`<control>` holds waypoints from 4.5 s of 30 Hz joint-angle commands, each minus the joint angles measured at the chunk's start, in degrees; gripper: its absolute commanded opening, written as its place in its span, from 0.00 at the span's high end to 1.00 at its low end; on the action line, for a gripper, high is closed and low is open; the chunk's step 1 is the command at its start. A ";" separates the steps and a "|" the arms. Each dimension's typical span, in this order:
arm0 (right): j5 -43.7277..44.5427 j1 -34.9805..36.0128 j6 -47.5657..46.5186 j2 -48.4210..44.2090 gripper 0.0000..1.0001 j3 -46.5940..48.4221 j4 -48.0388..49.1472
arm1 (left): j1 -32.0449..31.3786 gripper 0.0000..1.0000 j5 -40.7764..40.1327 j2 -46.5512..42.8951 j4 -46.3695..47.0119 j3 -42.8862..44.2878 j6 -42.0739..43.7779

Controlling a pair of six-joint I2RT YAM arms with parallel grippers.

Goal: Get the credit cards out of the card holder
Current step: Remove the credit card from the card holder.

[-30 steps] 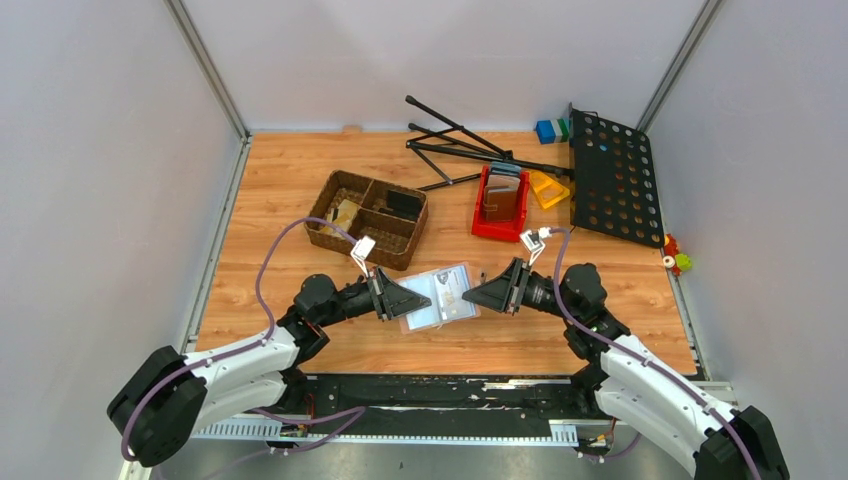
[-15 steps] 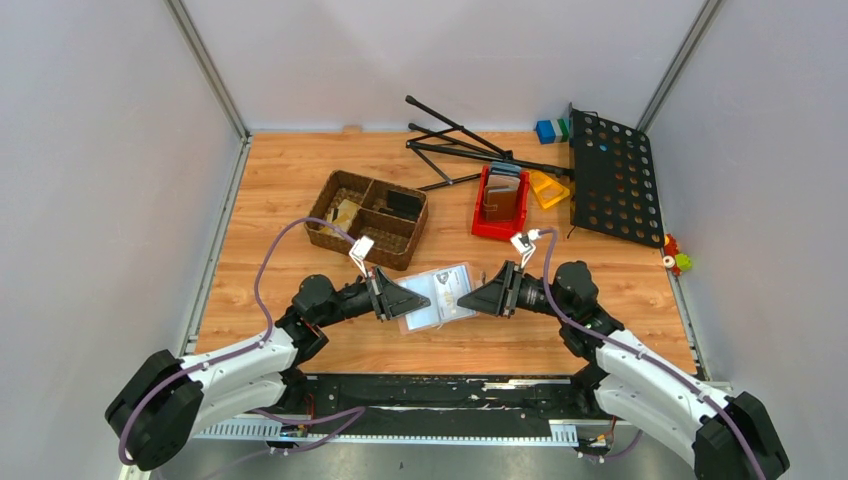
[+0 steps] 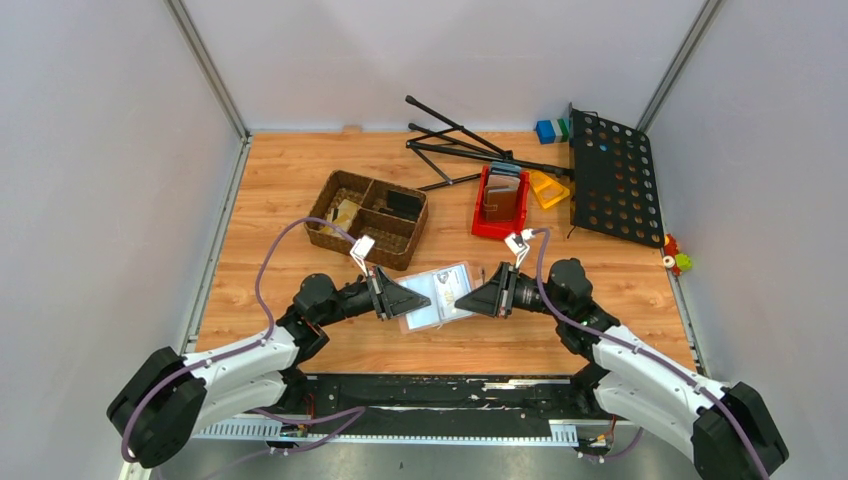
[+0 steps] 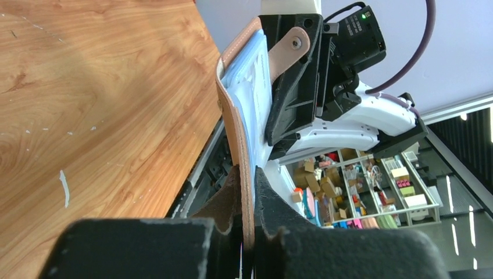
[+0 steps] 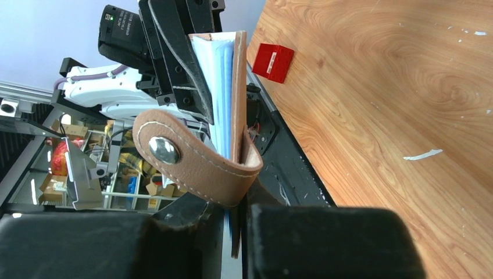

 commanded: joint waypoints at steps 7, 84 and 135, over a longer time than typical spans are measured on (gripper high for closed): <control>5.03 0.36 -2.46 -3.49 1.00 2.43 -5.94 | 0.22 0.65 -9.81 -10.15 -30.66 7.40 11.78; 4.93 0.44 3.55 -5.93 1.00 -2.80 7.32 | -5.55 0.69 -8.05 2.96 -25.88 13.75 0.29; 0.14 0.61 9.41 -0.44 0.99 -4.21 21.72 | -4.84 0.98 -0.88 11.13 4.56 9.09 -9.95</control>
